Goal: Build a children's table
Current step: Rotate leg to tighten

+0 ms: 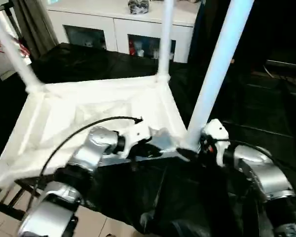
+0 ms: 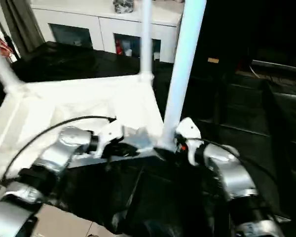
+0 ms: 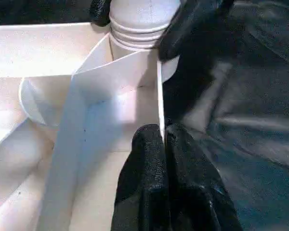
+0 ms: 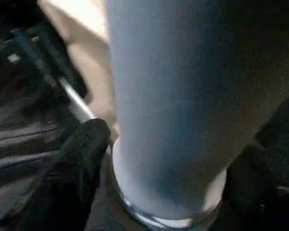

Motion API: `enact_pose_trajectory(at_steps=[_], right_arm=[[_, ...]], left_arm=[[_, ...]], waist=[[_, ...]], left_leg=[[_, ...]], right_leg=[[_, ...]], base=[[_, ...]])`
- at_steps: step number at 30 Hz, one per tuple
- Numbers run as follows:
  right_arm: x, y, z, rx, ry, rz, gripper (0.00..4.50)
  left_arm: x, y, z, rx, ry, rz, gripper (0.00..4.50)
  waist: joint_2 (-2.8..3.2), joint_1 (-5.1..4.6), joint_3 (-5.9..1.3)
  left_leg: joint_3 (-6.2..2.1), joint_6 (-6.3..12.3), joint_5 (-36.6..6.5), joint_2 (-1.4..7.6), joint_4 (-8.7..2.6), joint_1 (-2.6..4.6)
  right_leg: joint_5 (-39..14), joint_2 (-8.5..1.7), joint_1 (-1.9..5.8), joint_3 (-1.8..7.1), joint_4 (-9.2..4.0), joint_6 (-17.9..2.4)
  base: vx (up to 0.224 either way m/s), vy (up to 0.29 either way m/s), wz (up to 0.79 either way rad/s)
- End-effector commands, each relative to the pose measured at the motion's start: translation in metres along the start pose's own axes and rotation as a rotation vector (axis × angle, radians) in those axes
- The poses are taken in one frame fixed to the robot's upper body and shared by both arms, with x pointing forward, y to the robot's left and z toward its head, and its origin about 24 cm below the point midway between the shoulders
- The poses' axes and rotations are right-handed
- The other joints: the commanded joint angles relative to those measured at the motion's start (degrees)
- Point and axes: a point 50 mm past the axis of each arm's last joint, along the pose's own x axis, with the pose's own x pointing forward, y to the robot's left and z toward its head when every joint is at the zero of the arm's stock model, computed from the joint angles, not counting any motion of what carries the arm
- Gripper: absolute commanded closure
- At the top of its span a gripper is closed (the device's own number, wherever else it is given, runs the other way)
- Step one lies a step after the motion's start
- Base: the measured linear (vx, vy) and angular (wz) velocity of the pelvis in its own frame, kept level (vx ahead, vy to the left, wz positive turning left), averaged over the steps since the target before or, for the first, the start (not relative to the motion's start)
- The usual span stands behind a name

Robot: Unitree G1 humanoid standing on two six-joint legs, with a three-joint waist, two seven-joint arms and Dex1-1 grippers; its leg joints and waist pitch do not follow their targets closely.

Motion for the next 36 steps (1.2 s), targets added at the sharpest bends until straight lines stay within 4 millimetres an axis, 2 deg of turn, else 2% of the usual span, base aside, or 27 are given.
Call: enact_pose_trajectory(at_steps=[1,3,7,10,14,17,18,19,20,22,25,28,29,33,34,36], right_arm=[[0.005,0.013,0.001,-0.007,0.007,0.131,1.34],[0.003,0.014,0.001,-0.005,0.01,0.155,1.44],[0.002,0.018,0.001,-0.007,0.008,0.198,1.75],[0.001,0.021,0.001,-0.005,0.008,0.222,1.76],[0.003,0.023,0.0,0.008,0.0,0.221,1.79],[0.01,0.024,-0.002,0.027,-0.025,0.157,1.79],[0.017,0.02,-0.003,0.049,-0.045,0.055,1.8],[0.025,0.014,-0.004,0.089,-0.065,-0.088,1.8],[0.027,0.012,-0.005,0.098,-0.071,-0.124,1.8],[0.032,0.01,-0.006,0.136,-0.082,-0.199,1.8],[0.047,0.007,-0.004,0.226,-0.131,-0.37,1.8],[0.063,0.01,0.002,0.255,-0.151,-0.471,1.8],[0.072,0.014,0.006,0.241,-0.154,-0.487,1.8],[0.081,0.021,0.012,0.201,-0.163,-0.469,1.8],[0.082,0.022,0.012,0.21,-0.175,-0.46,1.45],[0.081,0.022,0.013,0.22,-0.184,-0.461,1.1]], left_arm=[[0.003,-0.004,0.012,0.066,-0.026,-0.079,4.5],[0.0,-0.004,0.011,0.064,-0.024,-0.095,4.5],[-0.004,-0.007,0.009,0.056,-0.016,-0.143,4.5],[-0.006,-0.009,0.007,0.051,-0.008,-0.167,4.5],[-0.006,-0.008,0.008,0.048,-0.014,-0.148,4.5],[-0.003,-0.001,0.008,0.042,-0.018,-0.048,4.5],[0.0,0.004,0.009,0.032,-0.025,0.02,4.5],[0.005,0.009,0.012,0.013,-0.038,0.096,4.5],[0.006,0.011,0.013,0.007,-0.042,0.114,4.5],[0.009,0.014,0.016,-0.008,-0.047,0.159,4.5],[0.02,0.021,0.021,-0.04,-0.049,0.265,4.5],[0.034,0.022,0.025,-0.065,-0.054,0.345,4.5],[0.043,0.018,0.028,-0.065,-0.062,0.346,4.5],[0.054,0.011,0.032,-0.052,-0.079,0.311,4.5],[0.056,0.009,0.033,-0.047,-0.082,0.296,4.5],[0.057,0.008,0.033,-0.045,-0.084,0.288,4.5]], waist=[[-0.56,0.31,-3.19],[-0.4,0.44,-3.21],[-0.47,0.52,-3.38],[-0.55,0.53,-3.44],[-0.53,0.54,-3.39],[-0.5,0.47,-3.3],[-0.67,0.36,-3.26],[-0.56,0.15,-3.15],[-0.58,-0.14,-3.06],[-0.75,-0.47,-3.0],[-0.61,-0.98,-3.02],[-0.58,-1.3,-3.06],[-0.53,-1.18,-3.16],[-0.54,-1.08,-3.27],[-0.54,-1.08,-3.26],[-0.52,-1.04,-3.33]], left_leg=[[-0.96,3.54,-14.0,2.66,-3.93,0.93],[-0.96,3.29,-14.2,2.66,-3.96,0.97],[-1.02,3.21,-13.0,2.62,-3.88,0.79],[-0.91,3.84,-11.6,2.52,-3.71,0.68],[-0.95,3.69,-12.1,2.56,-3.75,0.7],[-0.99,3.01,-13.3,2.54,-3.86,0.83],[-1.02,2.77,-13.7,2.51,-3.9,0.8],[-1.06,1.95,-14.7,2.35,-3.98,0.87],[-1.21,0.9,-16.1,2.2,-4.1,1.03],[-1.49,0.08,-17.2,2.16,-4.32,1.02],[-1.43,-0.29,-17.9,2.05,-4.3,1.11],[-1.44,-0.17,-17.2,1.99,-4.34,0.95],[-1.36,-0.04,-16.8,2.07,-4.24,1.11],[-1.26,1.04,-15.5,1.97,-4.16,0.88],[-1.29,1.57,-14.8,1.99,-4.2,0.69],[-1.23,2.06,-14.1,2.04,-4.12,0.74]], right_leg=[[-14.7,-3.1,2.61,2.24,-3.55,-13.4],[-14.5,-3.09,2.52,2.25,-3.51,-13.5],[-12.4,-3.16,2.76,2.25,-3.24,-14.0],[-10.7,-3.13,2.77,2.22,-3.04,-14.5],[-12.0,-3.18,2.73,2.18,-3.17,-14.3],[-13.4,-3.15,2.52,2.22,-3.41,-13.9],[-14.1,-3.2,2.51,2.24,-3.48,-13.7],[-16.3,-3.22,2.3,2.23,-3.7,-13.2],[-19.5,-3.3,2.14,2.13,-4.14,-12.3],[-22.9,-3.27,2.24,2.06,-4.41,-10.5],[-22.5,-3.22,1.88,2.18,-4.6,-10.3],[-20.9,-3.12,1.99,2.15,-4.54,-10.5],[-20.1,-3.2,1.89,2.21,-4.55,-10.6],[-17.0,-3.09,2.25,2.25,-4.25,-10.9],[-16.1,-3.11,2.4,2.27,-4.12,-11.1],[-14.7,-3.09,2.39,2.28,-3.96,-11.4]], base=[[0.0,0.0,0.0],[0.0,0.0,0.0],[0.0,0.0,0.0],[0.0,0.0,0.0],[0.0,0.0,0.0],[0.0,0.0,0.0],[0.0,0.0,0.0],[0.0,0.0,0.0],[0.0,0.0,0.0],[0.0,0.0,0.0],[0.0,0.0,0.0],[0.0,0.0,0.0],[0.0,0.0,0.0],[0.0,0.0,0.0],[0.0,0.0,0.0],[0.0,0.0,0.0]])
